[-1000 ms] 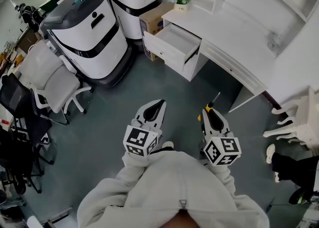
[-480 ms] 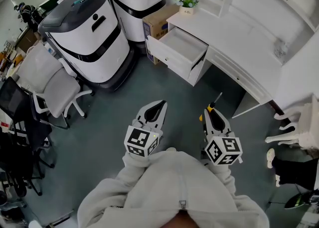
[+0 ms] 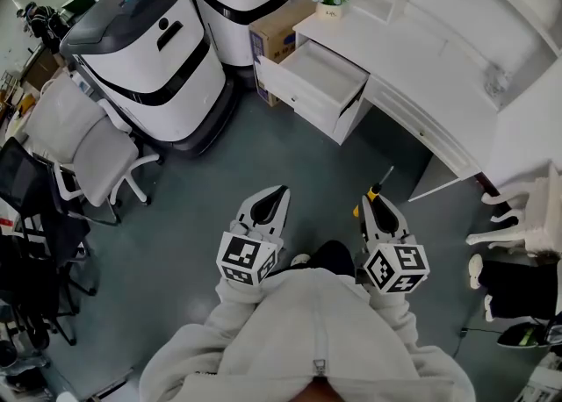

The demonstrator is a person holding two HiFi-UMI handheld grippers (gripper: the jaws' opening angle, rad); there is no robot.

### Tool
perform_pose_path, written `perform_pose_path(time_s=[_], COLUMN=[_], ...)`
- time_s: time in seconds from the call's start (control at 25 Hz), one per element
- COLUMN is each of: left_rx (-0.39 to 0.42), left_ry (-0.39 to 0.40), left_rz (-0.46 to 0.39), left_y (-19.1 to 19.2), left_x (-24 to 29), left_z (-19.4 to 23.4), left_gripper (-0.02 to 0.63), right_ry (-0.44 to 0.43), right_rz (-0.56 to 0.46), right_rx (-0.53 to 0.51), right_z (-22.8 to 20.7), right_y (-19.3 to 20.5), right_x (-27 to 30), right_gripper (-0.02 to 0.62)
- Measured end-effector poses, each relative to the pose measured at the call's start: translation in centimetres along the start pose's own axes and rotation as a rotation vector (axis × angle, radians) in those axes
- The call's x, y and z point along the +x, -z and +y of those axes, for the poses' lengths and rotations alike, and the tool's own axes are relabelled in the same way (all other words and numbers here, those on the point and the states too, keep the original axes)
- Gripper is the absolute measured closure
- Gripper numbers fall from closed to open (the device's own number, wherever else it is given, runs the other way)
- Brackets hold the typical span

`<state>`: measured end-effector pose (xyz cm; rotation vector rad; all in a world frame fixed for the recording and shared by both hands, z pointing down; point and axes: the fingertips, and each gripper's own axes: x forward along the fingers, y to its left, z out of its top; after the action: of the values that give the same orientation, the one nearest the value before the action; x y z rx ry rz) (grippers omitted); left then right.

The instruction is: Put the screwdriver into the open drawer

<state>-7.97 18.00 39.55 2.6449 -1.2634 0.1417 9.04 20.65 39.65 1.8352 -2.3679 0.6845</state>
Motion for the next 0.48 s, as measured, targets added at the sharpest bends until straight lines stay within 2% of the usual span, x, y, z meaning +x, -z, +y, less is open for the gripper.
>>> perform_pose_path(time_s=[0.2, 0.48], left_rx=[-0.027, -0.049], left_ry=[-0.017, -0.078], left_rz=[0.007, 0.005], left_y=[0.9, 1.2], left_x=[-0.4, 0.2], left_z=[0.4, 2.0], left_gripper=[0.591, 0.591], right_ry=[-0.008, -0.053], right_rz=[0.027, 0.047], right_rx=[0.001, 0.006], right_z=[0.1, -0.5], right_y=[0.7, 0.4], right_x=[0.3, 2.9], right_gripper=[0.506, 0.506])
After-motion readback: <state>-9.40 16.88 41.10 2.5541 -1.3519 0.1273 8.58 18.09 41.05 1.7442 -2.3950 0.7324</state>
